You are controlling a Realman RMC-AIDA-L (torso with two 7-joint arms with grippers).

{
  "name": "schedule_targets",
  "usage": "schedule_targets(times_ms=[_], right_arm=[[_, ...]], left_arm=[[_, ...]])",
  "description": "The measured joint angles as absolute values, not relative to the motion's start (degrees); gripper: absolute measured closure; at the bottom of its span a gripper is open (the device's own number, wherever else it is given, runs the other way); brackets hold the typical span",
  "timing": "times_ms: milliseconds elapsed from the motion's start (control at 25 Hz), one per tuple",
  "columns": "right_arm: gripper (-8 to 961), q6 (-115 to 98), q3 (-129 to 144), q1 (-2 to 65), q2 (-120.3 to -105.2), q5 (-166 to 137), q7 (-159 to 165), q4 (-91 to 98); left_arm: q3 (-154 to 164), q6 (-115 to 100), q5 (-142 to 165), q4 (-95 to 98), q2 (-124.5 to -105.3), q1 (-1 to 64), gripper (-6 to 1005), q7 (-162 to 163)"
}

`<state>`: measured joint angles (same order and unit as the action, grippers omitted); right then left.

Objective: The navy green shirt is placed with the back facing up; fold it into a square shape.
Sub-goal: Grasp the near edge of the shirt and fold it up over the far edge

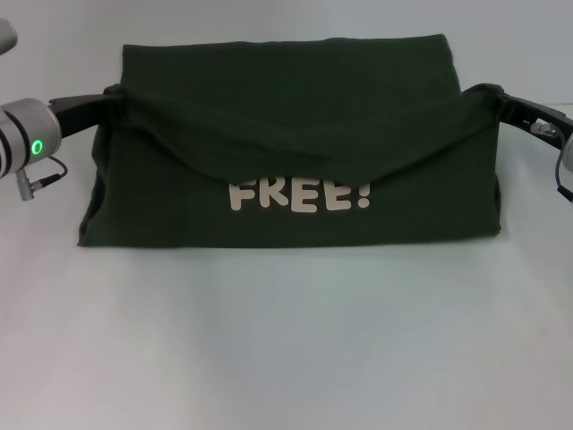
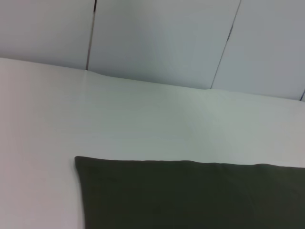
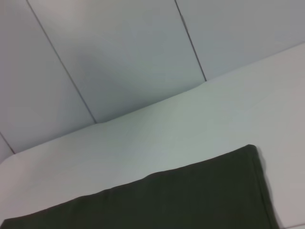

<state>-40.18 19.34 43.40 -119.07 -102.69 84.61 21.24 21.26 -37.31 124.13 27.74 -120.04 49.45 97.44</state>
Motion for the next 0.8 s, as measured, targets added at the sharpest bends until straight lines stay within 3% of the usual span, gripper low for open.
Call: schedule_targets(times_ms=[800], right_arm=[[918,-36.1,19.3,44.4,-119.43,-101.5,80.8,20.5]], left_arm=[[22.2,-33.5,124.1,25.6,-120.92,50.3,964,95.8]])
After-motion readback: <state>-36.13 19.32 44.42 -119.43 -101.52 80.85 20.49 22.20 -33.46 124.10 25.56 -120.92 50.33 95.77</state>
